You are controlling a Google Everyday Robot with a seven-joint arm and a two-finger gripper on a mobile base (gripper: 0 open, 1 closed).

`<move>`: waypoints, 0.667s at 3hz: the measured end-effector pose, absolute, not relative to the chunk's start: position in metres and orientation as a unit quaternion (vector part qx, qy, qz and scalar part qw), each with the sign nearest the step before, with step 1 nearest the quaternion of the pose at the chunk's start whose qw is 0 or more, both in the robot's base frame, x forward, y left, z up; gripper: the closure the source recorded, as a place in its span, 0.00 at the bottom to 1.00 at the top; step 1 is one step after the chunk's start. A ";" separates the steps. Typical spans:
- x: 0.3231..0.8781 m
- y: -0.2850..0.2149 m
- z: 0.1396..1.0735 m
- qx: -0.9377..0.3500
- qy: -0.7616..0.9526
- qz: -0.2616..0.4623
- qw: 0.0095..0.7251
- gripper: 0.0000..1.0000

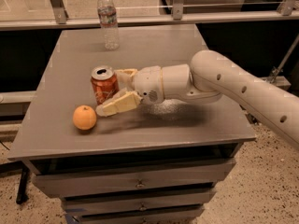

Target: Move coke can near orange

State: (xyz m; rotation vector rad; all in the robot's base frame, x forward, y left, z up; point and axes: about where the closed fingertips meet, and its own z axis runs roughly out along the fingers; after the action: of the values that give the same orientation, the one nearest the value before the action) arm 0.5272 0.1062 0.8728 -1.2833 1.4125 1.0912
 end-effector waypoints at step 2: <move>0.526 0.088 0.879 -0.526 0.566 0.448 0.450 0.00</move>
Offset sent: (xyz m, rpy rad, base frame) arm 0.0012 -0.0464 0.0156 0.0111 -0.0128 0.0271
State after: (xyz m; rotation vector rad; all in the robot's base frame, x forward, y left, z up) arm 0.5257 0.0880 0.8794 -1.3014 1.3981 1.1069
